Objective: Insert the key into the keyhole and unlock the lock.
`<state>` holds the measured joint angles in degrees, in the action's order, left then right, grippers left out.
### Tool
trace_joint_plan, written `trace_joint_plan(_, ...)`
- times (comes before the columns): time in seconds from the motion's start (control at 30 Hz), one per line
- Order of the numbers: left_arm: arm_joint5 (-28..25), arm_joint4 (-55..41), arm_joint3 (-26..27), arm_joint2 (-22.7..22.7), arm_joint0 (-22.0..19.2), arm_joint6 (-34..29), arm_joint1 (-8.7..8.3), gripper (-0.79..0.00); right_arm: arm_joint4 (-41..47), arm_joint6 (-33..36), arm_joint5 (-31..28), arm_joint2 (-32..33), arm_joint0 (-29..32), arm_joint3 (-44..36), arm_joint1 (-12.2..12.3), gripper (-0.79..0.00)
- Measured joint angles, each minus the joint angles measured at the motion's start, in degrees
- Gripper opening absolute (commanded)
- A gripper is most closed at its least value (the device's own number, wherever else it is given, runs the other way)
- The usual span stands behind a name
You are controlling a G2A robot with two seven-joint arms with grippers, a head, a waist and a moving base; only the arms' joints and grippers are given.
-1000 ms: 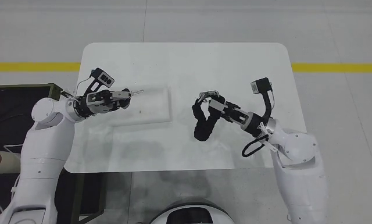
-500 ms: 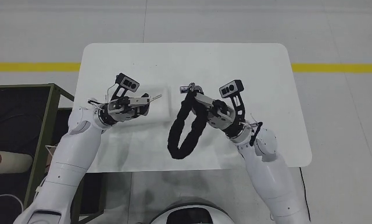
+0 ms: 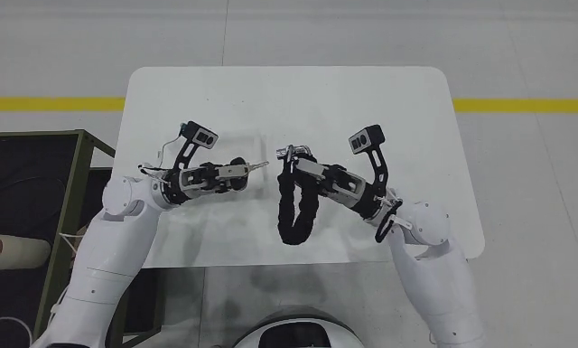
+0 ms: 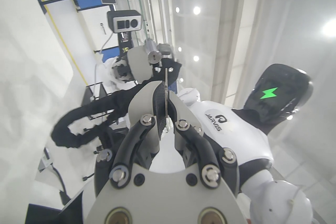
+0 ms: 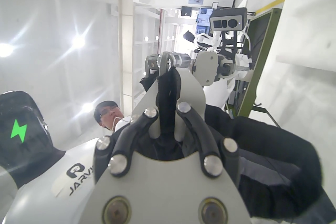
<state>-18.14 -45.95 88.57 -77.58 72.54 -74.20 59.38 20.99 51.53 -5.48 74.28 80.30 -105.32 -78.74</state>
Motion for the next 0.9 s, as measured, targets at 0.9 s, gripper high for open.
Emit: trace_joint_plan(0.9, 1.23, 2.88, 0.34, -0.96, 0.86, 1.63, 0.62, -0.785, -3.64, 0.63, 0.14, -0.69, -0.73, -0.08, 1.73, -0.785)
